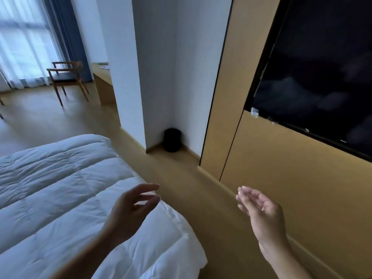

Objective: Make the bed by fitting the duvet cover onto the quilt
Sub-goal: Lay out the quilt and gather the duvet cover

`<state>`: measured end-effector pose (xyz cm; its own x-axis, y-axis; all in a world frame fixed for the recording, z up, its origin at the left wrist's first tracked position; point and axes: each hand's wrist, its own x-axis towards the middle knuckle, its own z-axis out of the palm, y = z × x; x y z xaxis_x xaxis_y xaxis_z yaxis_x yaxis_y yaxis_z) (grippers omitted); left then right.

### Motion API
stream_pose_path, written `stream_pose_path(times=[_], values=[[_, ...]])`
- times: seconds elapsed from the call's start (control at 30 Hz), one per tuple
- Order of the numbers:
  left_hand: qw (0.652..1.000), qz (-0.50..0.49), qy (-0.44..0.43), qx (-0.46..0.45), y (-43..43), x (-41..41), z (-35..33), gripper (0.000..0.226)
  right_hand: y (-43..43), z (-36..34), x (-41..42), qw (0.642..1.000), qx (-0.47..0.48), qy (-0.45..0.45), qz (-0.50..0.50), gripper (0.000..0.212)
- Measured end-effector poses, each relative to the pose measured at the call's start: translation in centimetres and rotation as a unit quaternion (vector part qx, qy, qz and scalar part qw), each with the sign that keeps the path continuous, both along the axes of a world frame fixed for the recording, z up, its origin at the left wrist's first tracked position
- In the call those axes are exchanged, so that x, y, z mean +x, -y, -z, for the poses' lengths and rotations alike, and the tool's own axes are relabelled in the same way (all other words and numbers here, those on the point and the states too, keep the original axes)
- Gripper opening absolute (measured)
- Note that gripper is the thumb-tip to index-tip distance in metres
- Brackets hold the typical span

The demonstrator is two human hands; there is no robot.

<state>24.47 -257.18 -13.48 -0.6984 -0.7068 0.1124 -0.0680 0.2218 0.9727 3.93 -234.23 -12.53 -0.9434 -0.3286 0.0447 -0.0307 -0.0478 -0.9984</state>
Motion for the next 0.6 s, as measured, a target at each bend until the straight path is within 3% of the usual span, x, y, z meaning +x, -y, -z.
stream_pose_path(times=[0.17,0.4,0.6], values=[[0.998,0.038,0.028,-0.05,4.6,-8.6,0.1,0.02,3.6,0.5,-9.8,0.999,0.014,-0.033,-0.025,0.009],[0.992,-0.085,-0.079,0.053,12.1,-24.2,0.8,0.017,9.9,-0.1,-25.2,0.999,0.023,-0.026,-0.019,0.01],[0.987,-0.105,-0.1,0.075,17.6,-37.9,0.2,0.01,15.8,-0.5,-38.2,0.998,0.04,-0.037,-0.031,0.007]])
